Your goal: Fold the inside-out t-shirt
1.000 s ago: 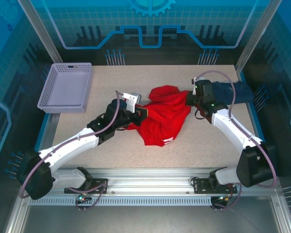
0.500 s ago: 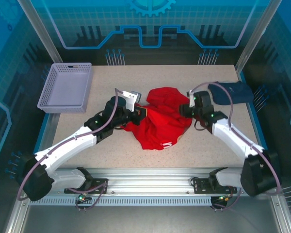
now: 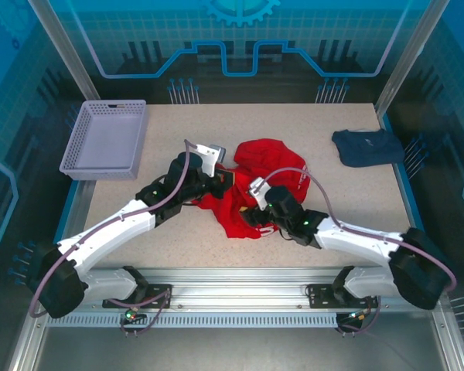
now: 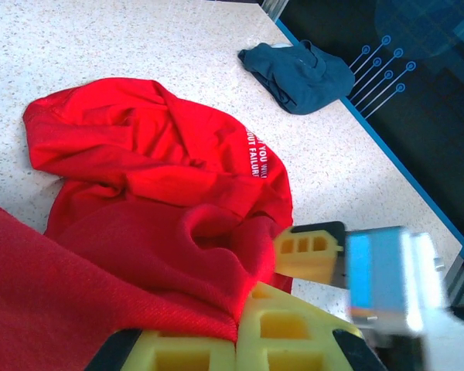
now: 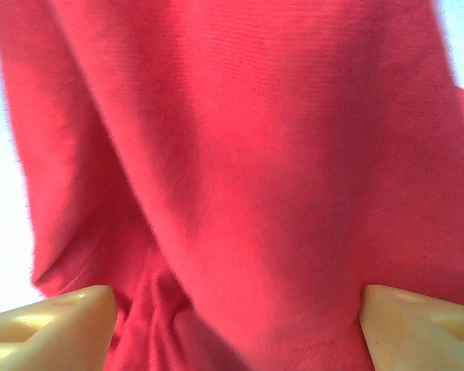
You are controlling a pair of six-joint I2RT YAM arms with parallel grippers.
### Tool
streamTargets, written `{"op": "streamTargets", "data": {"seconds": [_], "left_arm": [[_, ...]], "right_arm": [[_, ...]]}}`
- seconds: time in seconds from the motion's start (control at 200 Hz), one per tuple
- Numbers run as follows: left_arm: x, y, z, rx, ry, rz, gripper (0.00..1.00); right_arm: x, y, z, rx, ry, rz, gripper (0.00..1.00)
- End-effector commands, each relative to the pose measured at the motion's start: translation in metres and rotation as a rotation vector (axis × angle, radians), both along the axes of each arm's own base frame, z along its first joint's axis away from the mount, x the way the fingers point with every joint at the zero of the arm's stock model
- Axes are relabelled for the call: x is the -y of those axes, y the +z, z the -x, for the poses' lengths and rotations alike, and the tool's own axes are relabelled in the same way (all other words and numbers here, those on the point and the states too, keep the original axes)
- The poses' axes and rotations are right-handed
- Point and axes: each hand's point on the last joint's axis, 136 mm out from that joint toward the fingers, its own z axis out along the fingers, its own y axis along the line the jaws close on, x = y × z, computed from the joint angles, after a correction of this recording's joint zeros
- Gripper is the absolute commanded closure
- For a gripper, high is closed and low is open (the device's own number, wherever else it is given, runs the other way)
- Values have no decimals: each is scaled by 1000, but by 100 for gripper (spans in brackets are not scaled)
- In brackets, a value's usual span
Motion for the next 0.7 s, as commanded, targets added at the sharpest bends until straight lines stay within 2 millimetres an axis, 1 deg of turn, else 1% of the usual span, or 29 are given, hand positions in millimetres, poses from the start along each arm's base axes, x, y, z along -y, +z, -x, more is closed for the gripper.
{"op": "streamTargets", "data": {"seconds": [0.0,0.025,0.06,0.1,0.16,0.185,0.22,0.23,0.29,0.35,0.41,0.46,0.49,0.525,0.57,0.61,0.695], "left_arm": [[-1,18,-6,21,15,32,100],[-2,18,-6,17,19,34,100],[-4,17,-8,11,30,37,100],[-6,17,-9,4,43,41,100],[-12,16,-14,-13,72,56,100],[-15,15,-15,-18,83,62,100],[-19,13,-19,-24,103,69,100],[-21,12,-20,-26,109,70,100],[-28,7,-29,-33,143,80,100],[-36,-2,-43,-28,180,64,100],[-45,-20,-61,-44,233,11,97],[-55,-34,-77,-70,280,-38,94],[-59,-42,-85,-87,301,-61,92],[-62,-49,-91,-103,317,-82,87],[-63,-53,-93,-114,320,-97,80],[-59,-54,-91,-113,305,-84,73],[-46,-49,-73,-80,241,-46,60]], "right_arm": [[-8,33,-34,168,-117,-32,17],[-8,34,-38,178,-137,-32,18],[-7,35,-40,185,-159,-28,23],[-4,37,-43,189,-189,-23,33],[3,40,-44,195,-216,-18,56],[5,41,-42,192,-212,-19,63],[5,43,-40,180,-191,-35,70],[6,40,-37,164,-182,-26,72],[5,37,-28,94,-115,-55,82],[2,36,-17,5,-36,-111,85],[6,37,-10,-101,12,-200,94],[12,42,-10,-159,20,-275,100],[14,46,-8,-188,27,-322,100],[18,50,-10,-217,26,-374,100],[21,56,-11,-255,25,-428,100],[24,58,-14,-281,9,-457,100],[31,58,-21,-334,-39,-497,100]]}}
